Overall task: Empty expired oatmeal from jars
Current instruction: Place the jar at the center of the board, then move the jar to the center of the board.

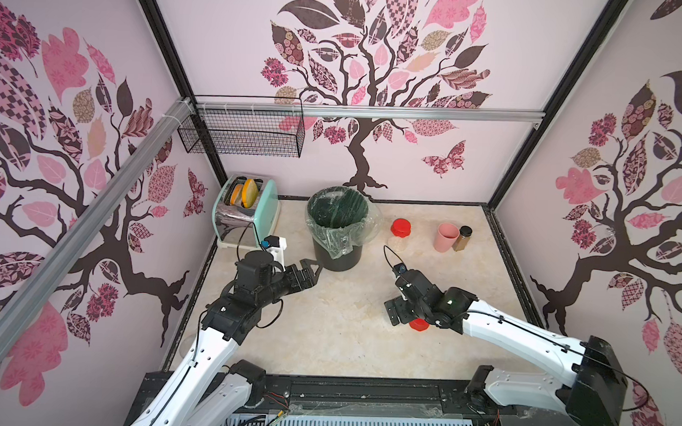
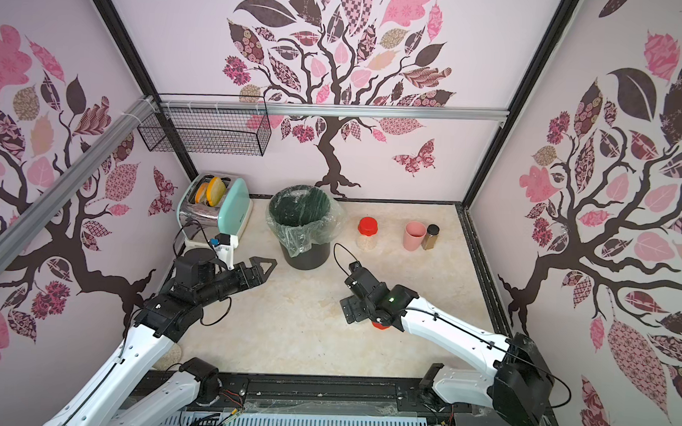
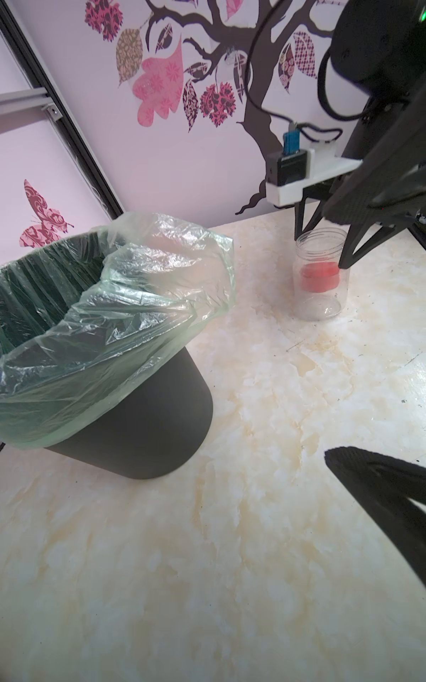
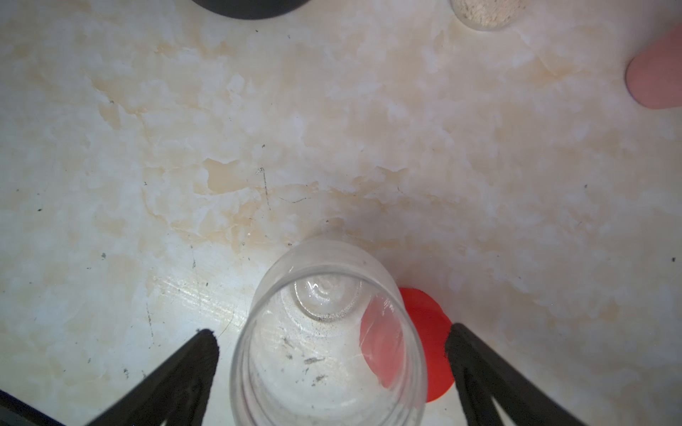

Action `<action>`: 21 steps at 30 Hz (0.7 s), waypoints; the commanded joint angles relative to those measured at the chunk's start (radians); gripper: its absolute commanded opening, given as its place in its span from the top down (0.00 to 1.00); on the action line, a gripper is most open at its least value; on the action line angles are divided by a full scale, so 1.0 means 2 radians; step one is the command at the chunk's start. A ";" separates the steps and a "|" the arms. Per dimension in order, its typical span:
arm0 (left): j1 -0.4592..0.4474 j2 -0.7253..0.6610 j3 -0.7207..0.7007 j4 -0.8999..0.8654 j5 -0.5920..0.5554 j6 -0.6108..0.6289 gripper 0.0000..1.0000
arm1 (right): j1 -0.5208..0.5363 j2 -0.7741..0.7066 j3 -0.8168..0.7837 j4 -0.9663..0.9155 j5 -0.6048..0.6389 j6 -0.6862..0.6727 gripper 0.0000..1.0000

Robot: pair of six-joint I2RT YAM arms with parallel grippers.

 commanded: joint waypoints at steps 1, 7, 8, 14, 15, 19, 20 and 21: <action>0.002 0.009 0.019 -0.023 -0.026 0.008 0.02 | -0.001 -0.033 0.024 -0.020 -0.007 -0.017 0.00; 0.002 0.047 0.060 -0.109 -0.092 0.001 0.02 | -0.001 -0.083 0.037 -0.002 -0.006 -0.033 0.00; 0.002 0.051 0.070 -0.130 -0.110 -0.003 0.02 | -0.001 -0.085 0.041 0.001 -0.005 -0.035 0.01; 0.002 0.072 0.126 -0.248 -0.210 -0.046 0.02 | -0.001 -0.065 0.072 0.012 -0.002 -0.046 0.00; 0.002 0.075 0.133 -0.265 -0.223 -0.050 0.02 | -0.002 -0.061 0.077 0.013 -0.001 -0.050 0.00; 0.012 0.089 0.154 -0.328 -0.266 -0.060 0.02 | -0.002 -0.047 0.092 0.030 -0.016 -0.058 0.00; 0.017 0.090 0.157 -0.339 -0.271 -0.061 0.02 | -0.001 -0.045 0.094 0.037 -0.024 -0.057 0.00; 0.025 0.092 0.159 -0.352 -0.278 -0.062 0.02 | -0.002 -0.042 0.096 0.043 -0.033 -0.055 0.00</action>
